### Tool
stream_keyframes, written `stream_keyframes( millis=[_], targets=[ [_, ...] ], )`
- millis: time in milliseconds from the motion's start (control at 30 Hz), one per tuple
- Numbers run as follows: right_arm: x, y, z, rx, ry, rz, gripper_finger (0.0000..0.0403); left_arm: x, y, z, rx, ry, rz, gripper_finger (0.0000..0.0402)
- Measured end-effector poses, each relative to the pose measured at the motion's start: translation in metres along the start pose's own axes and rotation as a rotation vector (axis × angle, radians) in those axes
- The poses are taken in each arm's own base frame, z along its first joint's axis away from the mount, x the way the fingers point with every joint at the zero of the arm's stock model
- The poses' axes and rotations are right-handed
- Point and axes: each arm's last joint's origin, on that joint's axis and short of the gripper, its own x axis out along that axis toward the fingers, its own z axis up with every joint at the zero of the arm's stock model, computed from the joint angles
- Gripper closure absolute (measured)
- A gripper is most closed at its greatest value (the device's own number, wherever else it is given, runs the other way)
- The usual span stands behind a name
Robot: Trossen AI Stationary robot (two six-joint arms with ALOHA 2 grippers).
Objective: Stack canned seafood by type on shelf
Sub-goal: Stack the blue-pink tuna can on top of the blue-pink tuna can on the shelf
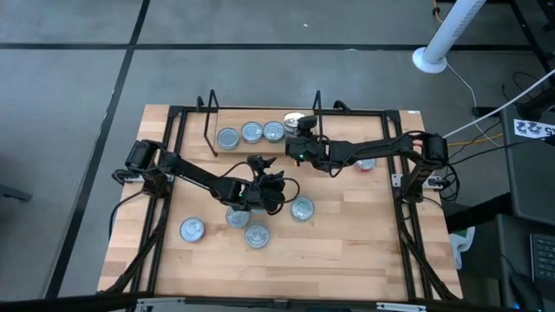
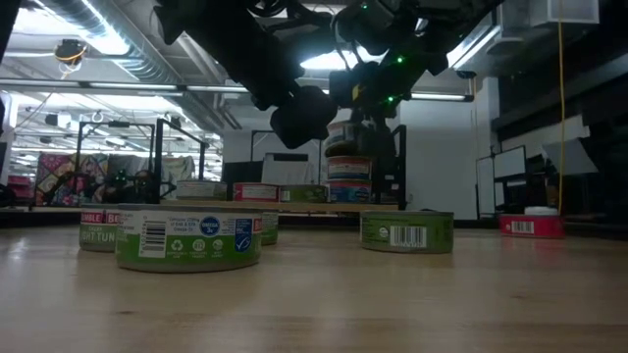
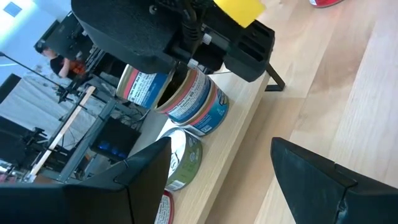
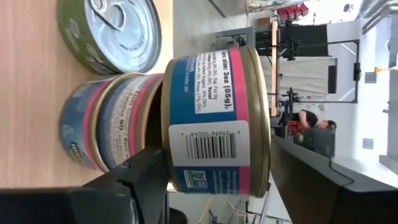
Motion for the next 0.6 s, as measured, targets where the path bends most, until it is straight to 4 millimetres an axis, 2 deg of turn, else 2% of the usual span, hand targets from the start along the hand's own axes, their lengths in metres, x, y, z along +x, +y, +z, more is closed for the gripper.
stream_keyframes(
  millis=[367, 600],
  targets=[
    [-0.0004, -0.0012, -0.0015, -0.005, 0.041, -0.035, 0.0143, 0.0000, 0.0000, 0.0000, 0.000, 0.000, 0.000, 0.0129],
    [-0.0005, 0.0029, -0.0051, -0.056, 0.054, 0.005, 0.0143, 0.0000, 0.0000, 0.0000, 0.000, 0.000, 0.000, 0.0129]
  ],
)
